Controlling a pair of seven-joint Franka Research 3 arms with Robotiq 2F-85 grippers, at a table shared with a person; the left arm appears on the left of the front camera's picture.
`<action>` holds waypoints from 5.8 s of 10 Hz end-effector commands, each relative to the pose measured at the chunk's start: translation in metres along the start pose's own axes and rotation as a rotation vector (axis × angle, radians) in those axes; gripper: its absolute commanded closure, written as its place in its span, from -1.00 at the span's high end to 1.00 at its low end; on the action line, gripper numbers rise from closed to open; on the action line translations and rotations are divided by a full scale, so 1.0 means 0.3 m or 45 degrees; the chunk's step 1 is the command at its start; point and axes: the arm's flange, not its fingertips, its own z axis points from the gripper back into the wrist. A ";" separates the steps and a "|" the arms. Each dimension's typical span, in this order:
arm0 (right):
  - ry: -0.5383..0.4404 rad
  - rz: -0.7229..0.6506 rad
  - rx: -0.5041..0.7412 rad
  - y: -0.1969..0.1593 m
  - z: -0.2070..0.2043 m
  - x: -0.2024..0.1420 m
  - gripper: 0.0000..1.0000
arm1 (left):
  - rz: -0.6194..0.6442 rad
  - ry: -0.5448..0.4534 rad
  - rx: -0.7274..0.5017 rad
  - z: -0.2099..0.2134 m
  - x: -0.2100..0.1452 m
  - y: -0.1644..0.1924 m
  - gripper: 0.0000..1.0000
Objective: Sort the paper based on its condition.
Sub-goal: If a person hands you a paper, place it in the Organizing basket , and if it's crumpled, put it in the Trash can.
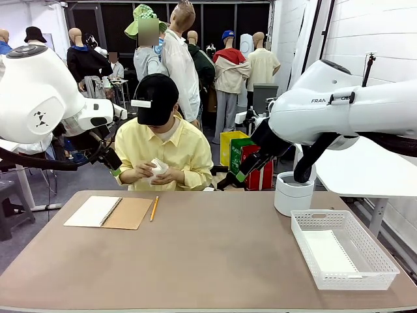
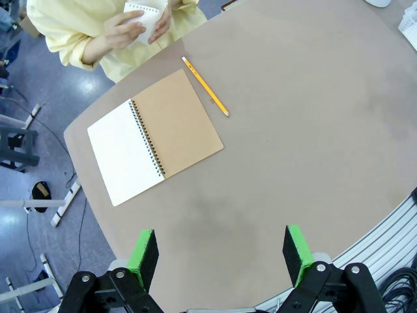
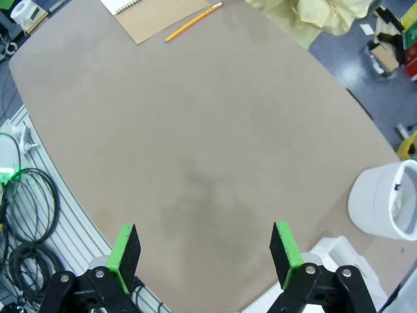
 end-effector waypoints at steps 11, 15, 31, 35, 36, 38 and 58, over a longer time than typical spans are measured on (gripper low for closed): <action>-0.003 -0.014 -0.018 0.003 0.002 0.005 1.00 | -0.003 -0.008 -0.001 0.001 0.000 0.003 1.00; -0.003 -0.014 -0.018 0.003 0.002 0.005 1.00 | -0.003 -0.008 -0.001 0.001 0.000 0.003 1.00; -0.003 -0.014 -0.018 0.003 0.002 0.005 1.00 | -0.003 -0.008 -0.001 0.001 0.000 0.003 1.00; -0.003 -0.014 -0.018 0.003 0.002 0.005 1.00 | -0.003 -0.008 -0.001 0.001 0.000 0.003 1.00; -0.003 -0.014 -0.018 0.003 0.002 0.005 1.00 | -0.003 -0.008 -0.001 0.001 0.000 0.003 1.00; -0.003 -0.014 -0.018 0.003 0.002 0.005 1.00 | -0.003 -0.008 -0.001 0.001 0.000 0.003 1.00; 0.087 0.171 0.014 0.069 -0.119 0.096 1.00 | -0.003 -0.008 -0.001 0.001 0.000 0.003 1.00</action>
